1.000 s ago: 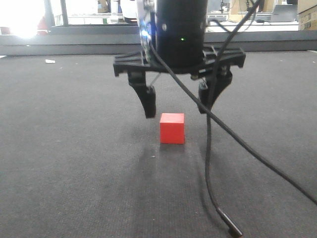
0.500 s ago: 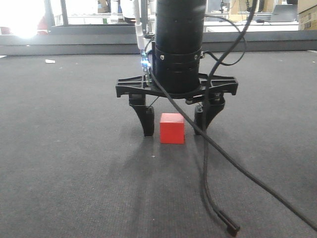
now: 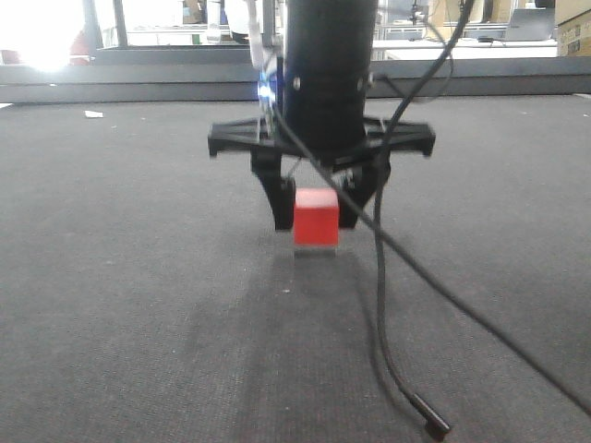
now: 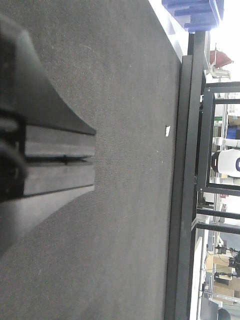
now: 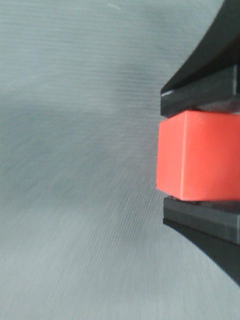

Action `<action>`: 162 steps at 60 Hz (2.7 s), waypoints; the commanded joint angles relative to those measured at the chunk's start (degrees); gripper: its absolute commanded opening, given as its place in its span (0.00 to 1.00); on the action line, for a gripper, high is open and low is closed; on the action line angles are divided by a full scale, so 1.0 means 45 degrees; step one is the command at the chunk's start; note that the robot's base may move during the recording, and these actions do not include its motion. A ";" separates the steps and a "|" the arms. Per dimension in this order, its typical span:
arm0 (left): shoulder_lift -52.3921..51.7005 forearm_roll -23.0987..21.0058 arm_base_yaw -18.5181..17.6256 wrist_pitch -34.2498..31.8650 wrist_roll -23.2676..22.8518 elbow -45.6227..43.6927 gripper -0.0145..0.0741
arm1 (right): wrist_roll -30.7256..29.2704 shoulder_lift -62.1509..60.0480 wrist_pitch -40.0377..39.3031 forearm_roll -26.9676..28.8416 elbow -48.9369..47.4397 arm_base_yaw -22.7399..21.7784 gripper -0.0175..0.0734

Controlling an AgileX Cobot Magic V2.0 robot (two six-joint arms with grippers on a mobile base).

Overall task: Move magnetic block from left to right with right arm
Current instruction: 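Lift the red cube up with the right gripper, then drive the base away from the table holding the cube in the right gripper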

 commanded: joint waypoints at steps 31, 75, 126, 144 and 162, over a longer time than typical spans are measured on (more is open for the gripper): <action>-0.0183 0.0000 0.0016 -0.1149 -0.0046 0.0108 0.03 | -0.5587 -0.6383 -0.0805 0.0128 0.3319 -0.4388 0.42; -0.0183 0.0000 0.0016 -0.1149 -0.0046 0.0108 0.03 | -0.8113 -1.6225 -0.3143 0.1038 1.1747 -0.6646 0.42; -0.0183 0.0000 0.0016 -0.1149 -0.0046 0.0108 0.03 | -0.8379 -2.4627 -0.2857 0.1038 1.2122 -0.6646 0.42; -0.0183 0.0000 0.0016 -0.1149 -0.0046 0.0108 0.03 | -0.8379 -2.4626 -0.2840 0.1038 1.2133 -0.6646 0.42; -0.0183 0.0000 0.0016 -0.1149 -0.0046 0.0108 0.03 | -0.8379 -2.4626 -0.2840 0.1038 1.2133 -0.6646 0.42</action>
